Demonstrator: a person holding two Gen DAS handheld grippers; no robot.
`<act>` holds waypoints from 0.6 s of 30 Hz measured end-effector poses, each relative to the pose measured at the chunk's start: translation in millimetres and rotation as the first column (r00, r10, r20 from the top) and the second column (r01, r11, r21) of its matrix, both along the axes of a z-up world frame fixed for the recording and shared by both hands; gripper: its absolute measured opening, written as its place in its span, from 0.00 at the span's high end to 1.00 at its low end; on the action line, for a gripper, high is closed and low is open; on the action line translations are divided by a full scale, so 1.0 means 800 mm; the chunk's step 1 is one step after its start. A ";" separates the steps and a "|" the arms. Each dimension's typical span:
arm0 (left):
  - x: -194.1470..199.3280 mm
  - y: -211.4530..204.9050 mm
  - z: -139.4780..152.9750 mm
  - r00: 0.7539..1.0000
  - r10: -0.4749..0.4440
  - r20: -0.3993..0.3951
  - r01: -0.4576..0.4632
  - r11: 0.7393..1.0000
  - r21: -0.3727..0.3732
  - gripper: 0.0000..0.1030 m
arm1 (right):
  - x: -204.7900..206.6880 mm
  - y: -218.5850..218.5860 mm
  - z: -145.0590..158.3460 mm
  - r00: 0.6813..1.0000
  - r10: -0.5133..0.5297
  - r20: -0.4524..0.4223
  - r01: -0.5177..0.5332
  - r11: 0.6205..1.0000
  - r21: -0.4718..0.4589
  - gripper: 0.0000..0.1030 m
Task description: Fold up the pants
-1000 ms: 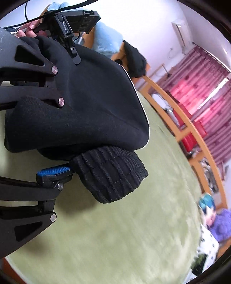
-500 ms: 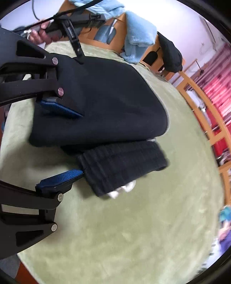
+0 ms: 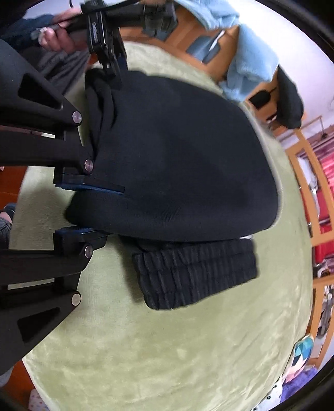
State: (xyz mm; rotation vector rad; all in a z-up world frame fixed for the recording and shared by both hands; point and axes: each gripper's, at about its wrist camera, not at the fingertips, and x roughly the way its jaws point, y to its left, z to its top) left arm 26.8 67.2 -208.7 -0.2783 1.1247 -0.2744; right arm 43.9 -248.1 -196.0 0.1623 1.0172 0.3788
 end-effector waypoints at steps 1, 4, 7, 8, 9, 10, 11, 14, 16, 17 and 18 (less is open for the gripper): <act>-0.003 -0.002 0.004 1.000 -0.006 0.011 0.006 1.000 -0.019 0.18 | -0.001 -0.005 0.015 0.999 -0.002 0.038 0.002 1.000 0.004 0.73; -0.011 0.008 0.009 0.999 -0.004 0.036 0.005 1.000 -0.021 0.18 | 0.011 -0.013 0.050 0.988 -0.014 0.156 0.014 1.000 0.003 0.54; -0.011 0.027 0.018 0.997 0.019 0.071 -0.017 0.999 -0.032 0.18 | 0.052 -0.010 0.054 0.983 -0.015 0.182 0.015 1.000 0.002 0.46; -0.008 0.024 0.020 0.996 0.035 0.078 -0.032 0.999 -0.029 0.18 | 0.067 -0.007 0.050 0.986 -0.014 0.166 0.012 1.000 0.009 0.46; -0.003 0.034 0.022 0.995 0.052 0.081 -0.050 0.998 -0.026 0.18 | 0.090 -0.004 0.037 0.992 -0.018 0.122 0.017 1.000 0.016 0.47; 0.002 0.038 0.024 0.994 0.070 0.083 -0.068 0.997 -0.027 0.18 | 0.102 -0.009 0.027 0.996 -0.021 0.087 0.020 1.000 0.021 0.50; 0.007 0.042 0.025 0.993 0.081 0.082 -0.078 0.996 -0.030 0.18 | 0.112 -0.007 0.016 0.998 -0.019 0.054 0.018 0.999 0.030 0.62; 0.018 0.047 0.024 0.990 0.113 0.080 -0.110 0.993 -0.042 0.18 | 0.123 0.006 0.002 0.999 0.012 0.048 -0.014 0.999 0.042 0.88; 0.022 0.046 0.025 0.988 0.135 0.077 -0.131 0.990 -0.059 0.19 | 0.111 0.004 0.021 0.993 0.039 0.114 -0.045 0.998 0.054 0.90; 0.025 0.045 0.027 0.987 0.141 0.080 -0.135 0.988 -0.072 0.19 | 0.104 -0.005 0.036 0.988 0.039 0.151 -0.052 0.995 0.082 0.91; 0.026 0.041 0.029 0.986 0.143 0.084 -0.136 0.987 -0.081 0.19 | 0.100 -0.015 0.045 0.985 0.020 0.173 -0.042 0.991 0.126 0.91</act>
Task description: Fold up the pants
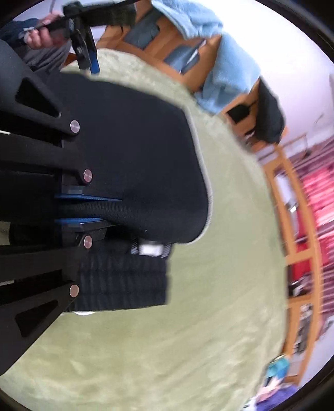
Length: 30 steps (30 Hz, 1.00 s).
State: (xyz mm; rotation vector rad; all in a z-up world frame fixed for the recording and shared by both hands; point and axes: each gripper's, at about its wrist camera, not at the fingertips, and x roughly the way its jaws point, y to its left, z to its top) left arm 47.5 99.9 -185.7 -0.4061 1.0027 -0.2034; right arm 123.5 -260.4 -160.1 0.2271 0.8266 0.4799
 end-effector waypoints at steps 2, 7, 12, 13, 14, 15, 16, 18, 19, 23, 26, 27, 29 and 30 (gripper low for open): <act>0.002 0.001 0.007 1.000 -0.008 0.018 0.008 1.000 -0.013 0.19 | -0.003 -0.022 0.014 0.999 -0.035 0.020 0.034 0.998 0.044 0.91; 0.012 -0.022 -0.004 0.998 -0.062 0.003 0.062 0.998 -0.010 0.18 | 0.012 -0.052 -0.031 0.989 -0.116 -0.096 0.111 0.992 -0.059 0.79; 0.003 -0.060 -0.052 0.988 -0.118 -0.104 0.124 0.991 0.051 0.16 | -0.003 -0.068 -0.034 0.983 -0.144 -0.114 0.140 0.989 -0.039 0.66; 0.002 -0.063 -0.058 0.986 -0.122 -0.112 0.127 0.991 0.040 0.15 | -0.019 -0.073 -0.025 0.981 -0.171 -0.087 0.169 0.985 -0.028 0.66; -0.003 -0.065 -0.064 0.984 -0.128 -0.125 0.131 0.991 0.014 0.15 | -0.031 -0.066 -0.022 0.983 -0.176 -0.061 0.175 0.984 -0.018 0.65; -0.007 -0.063 -0.065 0.982 -0.132 -0.137 0.133 0.991 0.000 0.16 | -0.045 -0.063 -0.020 0.985 -0.166 -0.042 0.165 0.986 -0.022 0.65; -0.010 -0.063 -0.062 0.981 -0.136 -0.140 0.137 0.991 -0.007 0.18 | -0.061 -0.055 -0.018 0.988 -0.151 -0.022 0.150 0.987 -0.053 0.63; -0.019 -0.062 -0.048 0.984 -0.149 -0.095 0.149 0.989 -0.007 0.19 | -0.092 -0.044 -0.017 0.988 -0.147 0.041 0.151 0.981 -0.124 0.63; -0.022 -0.062 -0.044 0.985 -0.154 -0.078 0.156 0.988 0.009 0.18 | -0.101 -0.042 -0.015 0.989 -0.139 0.056 0.145 0.981 -0.127 0.62; -0.020 -0.071 -0.075 0.974 -0.157 -0.164 0.172 0.982 0.083 0.15 | -0.117 -0.040 -0.030 0.987 -0.158 0.037 0.162 0.970 -0.181 0.59; -0.025 -0.065 -0.059 0.979 -0.168 -0.118 0.176 0.983 0.059 0.20 | -0.121 -0.054 -0.033 0.979 -0.202 0.001 0.200 0.972 -0.120 0.64; -0.031 -0.059 -0.047 0.984 -0.160 -0.081 0.166 0.983 0.081 0.20 | -0.123 -0.051 -0.026 0.979 -0.201 0.022 0.203 0.972 -0.123 0.64; -0.037 -0.052 -0.020 0.990 -0.139 -0.009 0.139 0.981 0.132 0.20 | -0.134 -0.038 -0.005 0.979 -0.178 0.103 0.192 0.971 -0.140 0.64; -0.038 -0.052 -0.010 0.990 -0.139 0.016 0.136 0.981 0.135 0.20 | -0.139 -0.029 0.004 0.978 -0.155 0.139 0.174 0.974 -0.143 0.64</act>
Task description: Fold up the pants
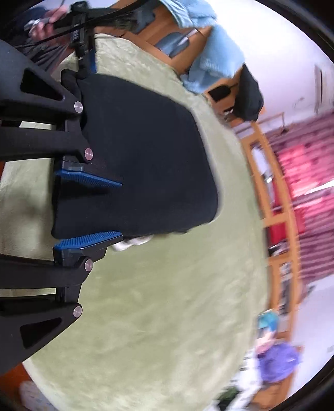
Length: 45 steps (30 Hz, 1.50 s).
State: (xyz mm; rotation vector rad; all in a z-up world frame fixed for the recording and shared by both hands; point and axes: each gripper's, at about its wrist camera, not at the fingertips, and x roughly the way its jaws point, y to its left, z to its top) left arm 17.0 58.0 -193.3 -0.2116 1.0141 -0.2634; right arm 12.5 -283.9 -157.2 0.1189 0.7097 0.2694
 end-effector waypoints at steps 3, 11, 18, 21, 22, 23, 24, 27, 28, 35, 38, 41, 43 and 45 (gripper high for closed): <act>0.020 -0.017 0.015 1.000 0.016 0.027 -0.016 1.000 0.007 0.20 | -0.007 0.038 0.003 0.993 0.111 0.033 -0.111 0.994 -0.018 0.64; 0.050 -0.045 -0.031 0.998 0.044 -0.050 -0.038 0.993 0.115 0.16 | 0.012 0.065 -0.071 0.977 0.165 -0.135 -0.189 0.962 -0.196 0.71; 0.030 -0.017 -0.020 0.993 0.093 -0.069 -0.086 0.992 0.089 0.20 | 0.019 0.034 -0.016 0.995 0.033 -0.095 -0.042 0.995 -0.095 0.65; 0.012 -0.023 0.006 0.994 0.100 -0.043 -0.097 0.992 0.079 0.20 | 0.019 0.033 0.003 0.996 0.004 -0.087 -0.011 0.997 -0.081 0.63; 0.003 -0.017 0.020 0.995 0.103 -0.018 -0.102 0.993 0.066 0.20 | 0.019 0.035 0.012 0.997 -0.018 -0.080 0.010 0.995 -0.098 0.57; -0.001 -0.017 0.029 0.994 0.106 0.001 -0.106 0.993 0.060 0.20 | 0.019 0.037 0.016 0.996 -0.039 -0.075 0.030 0.993 -0.114 0.48; -0.007 -0.017 0.040 0.994 0.110 0.022 -0.111 0.992 0.054 0.20 | 0.016 0.039 0.025 0.996 -0.066 -0.068 0.057 0.990 -0.129 0.44; -0.029 -0.021 0.076 0.988 0.115 0.100 -0.120 0.992 0.043 0.18 | 0.009 0.041 0.043 0.996 -0.076 -0.053 0.070 0.992 -0.105 0.41; -0.036 -0.023 0.089 0.986 0.111 0.126 -0.117 0.992 0.045 0.18 | 0.006 0.042 0.051 0.995 -0.088 -0.049 0.083 0.991 -0.105 0.41; -0.061 -0.037 0.156 0.963 0.076 0.258 -0.099 0.992 0.077 0.11 | -0.047 0.037 0.104 0.986 -0.165 0.008 0.165 0.982 -0.093 0.32; -0.074 -0.049 0.175 0.957 0.070 0.283 -0.096 0.992 0.079 0.09 | -0.070 0.030 0.116 0.978 -0.205 0.028 0.206 0.977 -0.061 0.11; -0.081 -0.057 0.179 0.955 0.076 0.285 -0.103 0.991 0.080 0.05 | -0.090 0.023 0.122 0.975 -0.214 0.068 0.217 0.975 -0.048 0.03; -0.086 -0.066 0.180 0.953 0.074 0.293 -0.108 0.989 0.103 0.05 | -0.095 0.022 0.119 0.974 -0.215 0.064 0.219 0.974 -0.051 0.03; -0.090 -0.068 0.181 0.952 0.078 0.296 -0.116 0.987 0.114 0.05 | -0.098 0.019 0.115 0.975 -0.215 0.054 0.217 0.975 -0.049 0.03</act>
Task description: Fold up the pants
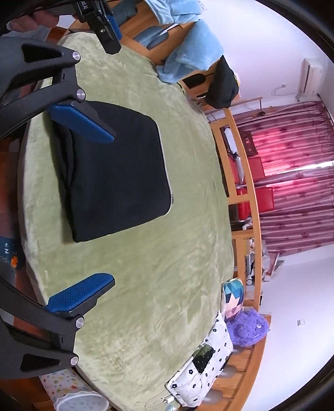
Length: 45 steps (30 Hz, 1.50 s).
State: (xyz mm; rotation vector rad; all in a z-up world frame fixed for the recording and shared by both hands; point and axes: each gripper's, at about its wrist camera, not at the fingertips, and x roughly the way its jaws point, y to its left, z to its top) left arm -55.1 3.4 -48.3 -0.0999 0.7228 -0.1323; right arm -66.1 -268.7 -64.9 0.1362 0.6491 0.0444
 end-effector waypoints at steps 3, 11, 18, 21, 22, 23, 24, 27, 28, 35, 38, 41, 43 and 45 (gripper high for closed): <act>-0.007 -0.003 0.002 1.000 0.002 0.002 -0.002 1.000 -0.007 0.05 | -0.005 -0.004 0.001 1.000 0.007 0.003 -0.007 1.000 0.022 0.03; -0.013 -0.001 0.000 1.000 0.018 0.002 -0.018 1.000 0.013 0.05 | -0.010 0.003 0.000 1.000 0.016 -0.004 -0.016 1.000 0.017 0.02; -0.021 0.002 0.008 0.999 0.024 0.024 -0.025 0.999 0.025 0.05 | -0.016 0.010 0.000 1.000 0.016 -0.005 -0.016 1.000 0.005 0.02; -0.024 0.002 0.009 0.999 0.025 0.024 -0.026 0.999 0.018 0.05 | -0.017 0.009 0.000 1.000 0.013 0.000 -0.013 1.000 0.003 0.02; -0.024 0.002 0.010 0.999 0.024 0.025 -0.024 1.000 0.018 0.05 | -0.017 0.009 0.000 1.000 0.010 -0.001 -0.010 1.000 0.004 0.02; -0.025 0.001 0.010 0.999 0.025 0.026 -0.026 0.999 0.020 0.05 | -0.018 0.008 0.000 1.000 0.008 -0.003 -0.008 1.000 0.005 0.02; -0.026 0.000 0.011 0.999 0.027 0.029 -0.027 0.999 0.022 0.05 | -0.019 0.008 0.000 1.000 0.007 -0.002 -0.007 1.000 0.007 0.02; -0.028 -0.002 0.011 0.999 0.029 0.028 -0.029 0.999 0.018 0.05 | -0.021 0.006 0.001 1.000 0.007 0.006 -0.007 1.000 0.013 0.02; -0.028 -0.003 0.011 0.999 0.029 0.029 -0.030 0.999 0.018 0.05 | -0.021 0.006 0.001 1.000 0.005 0.005 -0.005 1.000 0.013 0.02; -0.031 -0.005 0.012 0.999 0.022 0.026 -0.022 1.000 0.022 0.05 | -0.022 -0.001 0.000 1.000 0.000 0.001 0.000 1.000 0.031 0.02; -0.032 -0.004 0.013 0.999 0.020 0.026 -0.020 1.000 0.021 0.05 | -0.023 -0.003 0.001 1.000 -0.003 0.002 0.003 0.999 0.033 0.02; -0.032 -0.005 0.013 0.999 0.023 0.024 -0.024 0.999 0.021 0.05 | -0.023 -0.004 0.001 1.000 -0.007 0.003 0.007 1.000 0.027 0.02; -0.031 -0.004 0.013 0.999 0.023 0.023 -0.024 1.000 0.019 0.05 | -0.023 -0.003 0.001 1.000 -0.010 0.000 0.010 1.000 0.027 0.02; -0.030 -0.002 0.013 1.000 0.021 0.024 -0.021 1.000 0.020 0.05 | -0.023 -0.003 0.002 1.000 -0.014 -0.001 0.014 1.000 0.027 0.02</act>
